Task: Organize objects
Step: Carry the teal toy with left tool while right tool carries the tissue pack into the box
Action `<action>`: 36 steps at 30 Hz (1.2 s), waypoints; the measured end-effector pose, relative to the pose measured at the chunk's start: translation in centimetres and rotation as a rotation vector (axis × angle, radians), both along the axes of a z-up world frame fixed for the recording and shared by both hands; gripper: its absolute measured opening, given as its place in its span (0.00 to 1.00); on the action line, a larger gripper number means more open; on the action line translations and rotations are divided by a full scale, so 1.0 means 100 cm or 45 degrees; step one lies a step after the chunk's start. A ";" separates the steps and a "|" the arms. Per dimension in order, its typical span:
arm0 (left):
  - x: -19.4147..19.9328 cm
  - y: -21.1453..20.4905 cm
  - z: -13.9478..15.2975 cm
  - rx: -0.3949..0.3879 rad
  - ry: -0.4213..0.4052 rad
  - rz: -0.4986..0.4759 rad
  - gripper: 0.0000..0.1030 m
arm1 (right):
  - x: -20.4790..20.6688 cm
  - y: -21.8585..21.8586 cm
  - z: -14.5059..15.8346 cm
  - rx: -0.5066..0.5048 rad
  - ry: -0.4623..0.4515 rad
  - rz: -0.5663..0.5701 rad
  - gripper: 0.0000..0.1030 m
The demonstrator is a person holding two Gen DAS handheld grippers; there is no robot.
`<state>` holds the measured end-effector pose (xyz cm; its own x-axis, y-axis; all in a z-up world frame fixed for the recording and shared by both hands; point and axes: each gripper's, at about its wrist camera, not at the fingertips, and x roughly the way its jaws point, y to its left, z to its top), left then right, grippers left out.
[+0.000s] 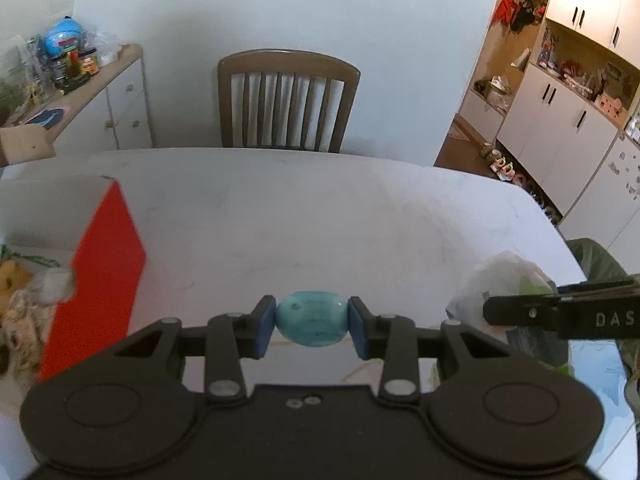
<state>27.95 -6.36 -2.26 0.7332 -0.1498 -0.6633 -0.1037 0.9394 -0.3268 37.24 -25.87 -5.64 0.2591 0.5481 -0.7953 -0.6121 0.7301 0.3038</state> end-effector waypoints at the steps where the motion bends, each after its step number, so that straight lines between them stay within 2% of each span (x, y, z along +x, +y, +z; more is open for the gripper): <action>1: -0.005 0.002 0.002 0.000 0.003 -0.001 0.36 | -0.007 0.001 0.005 0.003 -0.005 0.004 0.31; 11: -0.052 0.036 0.022 -0.013 -0.007 0.002 0.36 | -0.073 0.027 0.036 0.046 -0.030 0.071 0.31; 20: -0.087 0.091 0.020 -0.043 -0.026 0.014 0.36 | -0.123 0.081 0.050 0.049 -0.040 0.120 0.31; 28: -0.103 0.153 0.014 -0.027 -0.022 0.031 0.36 | -0.158 0.138 0.058 0.073 -0.051 0.139 0.31; 36: -0.104 0.214 0.006 0.010 -0.004 0.066 0.36 | -0.172 0.193 0.059 0.075 -0.076 0.117 0.31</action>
<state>17.55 15.00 -1.70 0.7421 -0.1065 -0.6618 -0.1511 0.9353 -0.3199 20.03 -6.53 0.29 0.2517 0.6168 -0.7458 -0.6937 0.6523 0.3054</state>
